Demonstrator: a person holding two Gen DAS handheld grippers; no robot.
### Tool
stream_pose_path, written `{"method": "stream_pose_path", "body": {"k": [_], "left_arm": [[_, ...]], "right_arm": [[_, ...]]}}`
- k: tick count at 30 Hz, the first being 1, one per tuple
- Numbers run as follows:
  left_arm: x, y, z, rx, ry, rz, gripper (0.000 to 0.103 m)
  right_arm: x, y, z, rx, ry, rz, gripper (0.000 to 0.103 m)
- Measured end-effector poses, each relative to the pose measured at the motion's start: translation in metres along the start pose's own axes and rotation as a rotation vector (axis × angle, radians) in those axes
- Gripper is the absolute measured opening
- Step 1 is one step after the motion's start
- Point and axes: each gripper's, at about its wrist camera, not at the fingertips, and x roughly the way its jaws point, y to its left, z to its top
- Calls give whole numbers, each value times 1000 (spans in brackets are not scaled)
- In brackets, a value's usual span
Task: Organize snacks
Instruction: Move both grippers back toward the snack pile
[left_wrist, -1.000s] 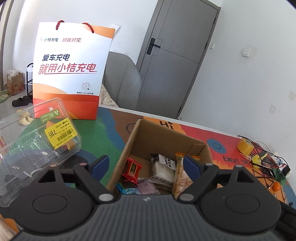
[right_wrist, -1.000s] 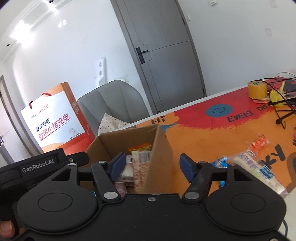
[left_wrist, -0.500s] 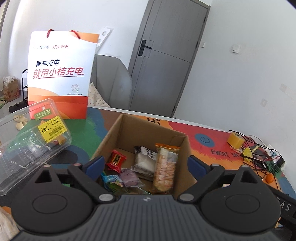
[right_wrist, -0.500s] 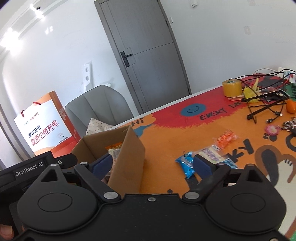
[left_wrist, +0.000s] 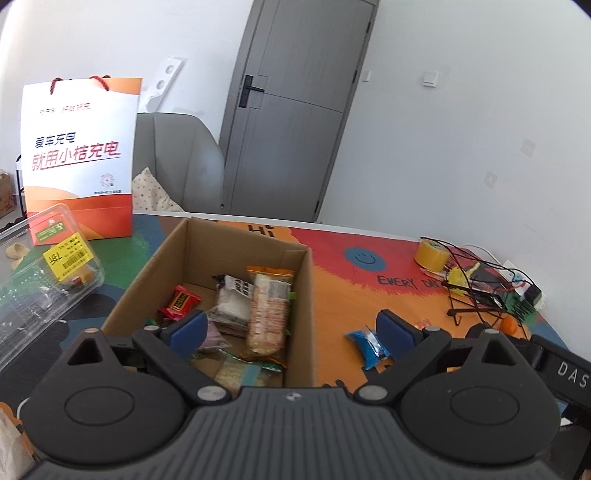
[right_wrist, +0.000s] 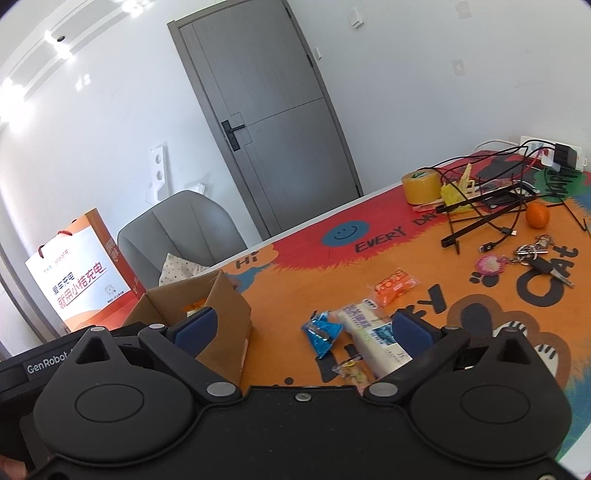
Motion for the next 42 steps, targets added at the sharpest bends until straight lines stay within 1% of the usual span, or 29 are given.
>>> {"method": "stream_pose_path", "body": {"k": [6,9,11,13,15,18,22,25,27,28,30,32,37,40,42], "left_arm": [[1,-17,-2,30,16,-45,97],[3,-26,-5,44,22,-63,97],[4,-35,-8,74,21,-57,97],[7,-42,-11,88,31,-59,96],[10,-48,-13,94,43,-65,95],[13,-57,-16,106,54,-71,95],[18,-67,-20,116,65,-78,94],[24,-71,-23,103,80,-83,89],[29,-72,-26,88,102,-95,82],[32,-73,-27,77,113,-99,81],[38,-76,-31,67,135,-105,73],[44,-79,-36,66,153,-114,69],[58,-78,-45,47,181,-115,64],[66,-77,-49,23,193,-118,62],[70,-77,-51,13,200,-120,60]], "right_arm": [[-9,-14,1,-1,-15,-31,102],[-12,-21,0,-3,-16,-37,100],[-12,-27,0,3,-11,-44,97],[-12,-32,0,6,-8,-52,89],[-12,-37,0,8,-6,-60,85],[-12,-46,-2,20,2,-49,83],[-9,-59,-5,45,18,-43,83],[-5,-67,-7,62,32,-38,83],[-2,-71,-10,71,41,-38,83],[0,-73,-11,77,48,-37,82],[5,-78,-14,88,63,-32,80],[12,-82,-17,96,80,-35,80],[25,-88,-25,104,114,-36,75],[32,-89,-27,102,123,-35,75],[37,-89,-29,101,125,-28,73]]}}
